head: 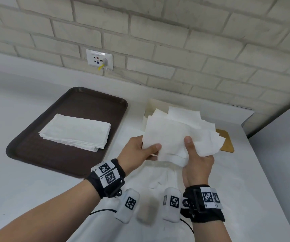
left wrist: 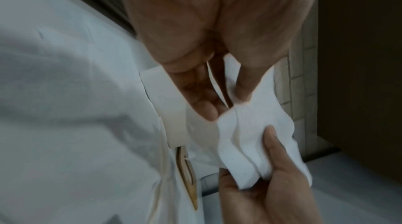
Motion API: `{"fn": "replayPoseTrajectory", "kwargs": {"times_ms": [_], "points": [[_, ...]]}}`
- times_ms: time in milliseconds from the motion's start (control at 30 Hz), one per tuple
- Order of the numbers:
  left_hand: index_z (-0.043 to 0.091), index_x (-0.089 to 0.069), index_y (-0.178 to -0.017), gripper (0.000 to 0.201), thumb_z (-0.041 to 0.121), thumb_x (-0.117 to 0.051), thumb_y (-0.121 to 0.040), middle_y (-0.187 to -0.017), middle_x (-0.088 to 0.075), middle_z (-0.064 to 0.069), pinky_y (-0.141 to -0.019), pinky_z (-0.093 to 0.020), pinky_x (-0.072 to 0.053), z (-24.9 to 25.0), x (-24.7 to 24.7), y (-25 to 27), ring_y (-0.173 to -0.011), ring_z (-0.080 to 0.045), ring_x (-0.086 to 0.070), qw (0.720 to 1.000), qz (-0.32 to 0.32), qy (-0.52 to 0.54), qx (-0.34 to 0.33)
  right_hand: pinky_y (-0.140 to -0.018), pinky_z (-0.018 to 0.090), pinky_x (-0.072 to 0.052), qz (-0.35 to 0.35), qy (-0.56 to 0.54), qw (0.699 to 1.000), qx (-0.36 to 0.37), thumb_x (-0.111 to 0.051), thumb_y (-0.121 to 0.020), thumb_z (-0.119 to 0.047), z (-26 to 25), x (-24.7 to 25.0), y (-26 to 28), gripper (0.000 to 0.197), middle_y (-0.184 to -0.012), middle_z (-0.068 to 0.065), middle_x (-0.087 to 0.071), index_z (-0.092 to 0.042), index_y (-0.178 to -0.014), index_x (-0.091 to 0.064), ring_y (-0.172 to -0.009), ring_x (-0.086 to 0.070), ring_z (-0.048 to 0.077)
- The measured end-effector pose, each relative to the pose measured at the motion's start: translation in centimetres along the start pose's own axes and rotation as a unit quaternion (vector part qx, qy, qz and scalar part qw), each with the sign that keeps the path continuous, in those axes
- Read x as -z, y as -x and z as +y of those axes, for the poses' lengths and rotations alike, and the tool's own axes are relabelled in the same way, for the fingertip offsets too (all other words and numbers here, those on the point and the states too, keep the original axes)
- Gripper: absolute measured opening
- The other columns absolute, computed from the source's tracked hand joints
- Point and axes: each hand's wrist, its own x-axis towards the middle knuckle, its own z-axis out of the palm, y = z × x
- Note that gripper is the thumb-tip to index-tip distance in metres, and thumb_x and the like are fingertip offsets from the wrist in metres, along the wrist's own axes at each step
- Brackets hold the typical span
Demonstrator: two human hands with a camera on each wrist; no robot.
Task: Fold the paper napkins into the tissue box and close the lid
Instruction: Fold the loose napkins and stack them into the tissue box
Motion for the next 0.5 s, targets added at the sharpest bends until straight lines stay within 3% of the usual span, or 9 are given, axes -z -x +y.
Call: {"fn": "replayPoseTrajectory", "kwargs": {"times_ms": [100, 233, 367, 467, 500], "points": [[0.005, -0.07, -0.113, 0.017, 0.016, -0.065, -0.101, -0.111, -0.078, -0.012, -0.078, -0.036, -0.062, 0.6, -0.3, -0.4, -0.098, -0.028, -0.076, 0.995, 0.044, 0.093, -0.002, -0.091, 0.035, -0.059, -0.028, -0.049, 0.998, -0.027, -0.077, -0.084, -0.011, 0.0, 0.4, 0.1, 0.035, -0.115, -0.005, -0.077, -0.023, -0.116, -0.069, -0.115, -0.07, 0.018], [0.014, -0.066, -0.129, 0.026, 0.021, -0.057, -0.106, -0.125, -0.075, -0.006, -0.085, -0.04, -0.061, 1.3, -0.3, -1.2, -0.115, -0.023, -0.072, 0.987, 0.06, 0.143, -0.031, -0.102, 0.047, -0.054, -0.07, -0.105, 0.989, -0.079, -0.067, -0.09, 0.002, 0.2, 0.1, 0.7, 0.042, -0.127, 0.004, -0.072, -0.017, -0.128, -0.062, -0.12, -0.068, 0.022], [0.009, -0.06, -0.137, 0.032, 0.023, -0.051, -0.109, -0.124, -0.074, -0.014, -0.071, -0.035, -0.062, 1.4, -0.2, -1.7, -0.113, -0.032, -0.072, 0.989, 0.065, 0.125, -0.045, -0.105, 0.049, -0.051, -0.134, -0.082, 0.981, -0.115, -0.065, -0.088, 0.005, 0.1, 0.0, 0.9, 0.045, -0.128, 0.008, -0.071, -0.015, -0.128, -0.063, -0.122, -0.066, 0.027], [0.001, -0.063, -0.13, 0.031, 0.02, -0.049, -0.11, -0.12, -0.074, -0.018, -0.095, -0.047, -0.059, 1.2, 0.9, -1.9, -0.114, -0.035, -0.071, 0.994, 0.065, 0.047, -0.08, -0.107, 0.052, -0.049, -0.15, -0.074, 0.976, -0.142, -0.07, -0.088, -0.008, -0.2, 0.3, 0.8, 0.046, -0.131, 0.012, -0.069, -0.012, -0.133, -0.061, -0.126, -0.064, 0.031], [-0.001, -0.064, -0.129, 0.031, 0.019, -0.049, -0.11, -0.12, -0.075, -0.018, -0.097, -0.047, -0.057, 1.2, 1.2, -1.9, -0.113, -0.033, -0.072, 0.994, 0.061, 0.025, -0.087, -0.108, 0.054, -0.047, -0.146, -0.078, 0.974, -0.153, -0.071, -0.089, -0.017, -0.4, 0.3, 0.7, 0.048, -0.132, 0.013, -0.069, -0.011, -0.136, -0.06, -0.125, -0.064, 0.032]]}}
